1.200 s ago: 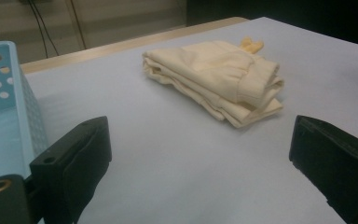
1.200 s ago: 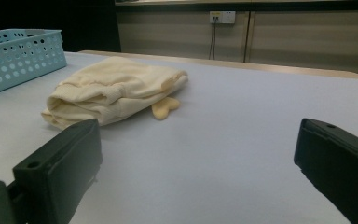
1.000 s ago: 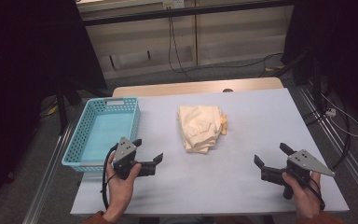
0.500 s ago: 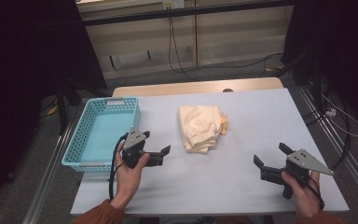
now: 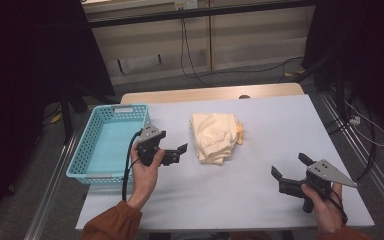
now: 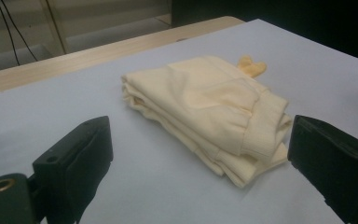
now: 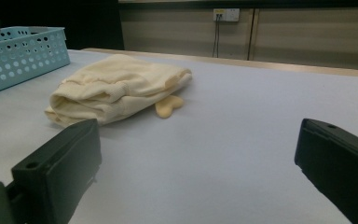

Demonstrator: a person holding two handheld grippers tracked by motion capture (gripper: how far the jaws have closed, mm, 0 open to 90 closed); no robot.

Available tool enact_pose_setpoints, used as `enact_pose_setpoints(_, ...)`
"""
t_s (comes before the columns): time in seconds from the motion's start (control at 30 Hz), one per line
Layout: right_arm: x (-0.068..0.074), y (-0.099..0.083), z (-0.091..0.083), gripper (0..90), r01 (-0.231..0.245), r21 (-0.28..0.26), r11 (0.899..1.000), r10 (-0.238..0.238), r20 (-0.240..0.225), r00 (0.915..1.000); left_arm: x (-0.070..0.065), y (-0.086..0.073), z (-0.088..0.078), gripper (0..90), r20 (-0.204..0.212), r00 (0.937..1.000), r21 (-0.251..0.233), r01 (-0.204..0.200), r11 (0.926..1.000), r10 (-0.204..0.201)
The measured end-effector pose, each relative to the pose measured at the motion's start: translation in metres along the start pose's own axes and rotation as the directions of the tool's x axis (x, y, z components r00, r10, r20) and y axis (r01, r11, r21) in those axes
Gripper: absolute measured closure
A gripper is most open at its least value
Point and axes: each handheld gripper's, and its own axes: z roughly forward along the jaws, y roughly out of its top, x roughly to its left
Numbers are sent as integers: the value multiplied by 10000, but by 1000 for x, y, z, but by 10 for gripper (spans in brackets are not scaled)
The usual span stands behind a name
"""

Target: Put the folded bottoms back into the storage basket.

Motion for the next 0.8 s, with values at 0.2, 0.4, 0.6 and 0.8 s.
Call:
enact_pose_setpoints(0.2, 1, 0, 0, 6, 15, -6, 10000, -15, -26, 10000, 7, 7, 9, 66, -52, 9998, -9, 216, 9998, -216)
enact_pose_setpoints(0.4, -1, 0, 1, 6, -66, 14, 10000, 66, 9, 10000, 12, 16, 20, 66, -44, 9991, 27, 421, 9991, -421)
enact_pose_setpoints(0.6, 0, 0, 0, 7, -71, -2, 10000, 70, -24, 10000, 19, 23, 24, 67, -11, 9979, -204, 642, 9977, -642)
enact_pose_setpoints(0.8, 2, 1, -1, 6, 103, 9, 9999, -103, -61, 9999, 20, 28, 31, 70, -220, 9974, -35, 687, 9976, -688)
